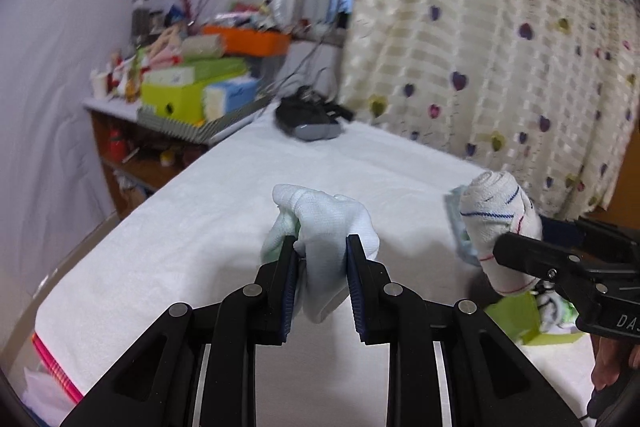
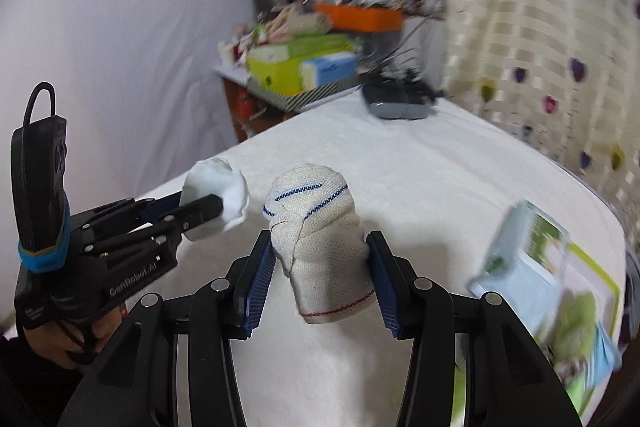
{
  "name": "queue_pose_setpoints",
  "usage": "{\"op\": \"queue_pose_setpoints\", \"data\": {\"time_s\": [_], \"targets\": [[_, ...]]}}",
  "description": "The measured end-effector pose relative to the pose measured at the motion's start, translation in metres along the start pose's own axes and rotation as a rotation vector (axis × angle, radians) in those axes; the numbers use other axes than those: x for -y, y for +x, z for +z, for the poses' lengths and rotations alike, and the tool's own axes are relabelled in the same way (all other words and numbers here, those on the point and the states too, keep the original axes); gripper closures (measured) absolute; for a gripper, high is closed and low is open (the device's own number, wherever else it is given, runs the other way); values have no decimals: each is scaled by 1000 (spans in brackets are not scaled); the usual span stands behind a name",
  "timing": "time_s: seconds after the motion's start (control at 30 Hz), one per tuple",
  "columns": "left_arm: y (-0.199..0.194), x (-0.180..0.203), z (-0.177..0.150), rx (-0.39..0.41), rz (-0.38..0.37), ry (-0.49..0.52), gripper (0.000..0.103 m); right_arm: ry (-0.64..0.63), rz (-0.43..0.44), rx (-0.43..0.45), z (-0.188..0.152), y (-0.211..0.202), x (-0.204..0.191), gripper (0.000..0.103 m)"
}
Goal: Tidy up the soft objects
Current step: 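Carry the white glove and striped sock toward the white box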
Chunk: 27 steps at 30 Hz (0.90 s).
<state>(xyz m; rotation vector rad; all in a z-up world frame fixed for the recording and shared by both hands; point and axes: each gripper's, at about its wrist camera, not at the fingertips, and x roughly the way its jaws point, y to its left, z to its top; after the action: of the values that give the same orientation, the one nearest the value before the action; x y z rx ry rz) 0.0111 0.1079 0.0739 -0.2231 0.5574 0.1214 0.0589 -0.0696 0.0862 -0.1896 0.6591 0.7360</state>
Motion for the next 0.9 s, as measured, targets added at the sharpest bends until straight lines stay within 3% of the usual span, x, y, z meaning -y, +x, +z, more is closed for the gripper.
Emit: {"op": "queue_pose_setpoints", "data": {"time_s": [0.47,0.9], "targets": [[-20,108,-5,8,-160,156,81,143,-105,124,-46,-84,49,55],[-16,168,-15,-32,-269,229,81,275,-195,162,-79,-118,91,55]]}}
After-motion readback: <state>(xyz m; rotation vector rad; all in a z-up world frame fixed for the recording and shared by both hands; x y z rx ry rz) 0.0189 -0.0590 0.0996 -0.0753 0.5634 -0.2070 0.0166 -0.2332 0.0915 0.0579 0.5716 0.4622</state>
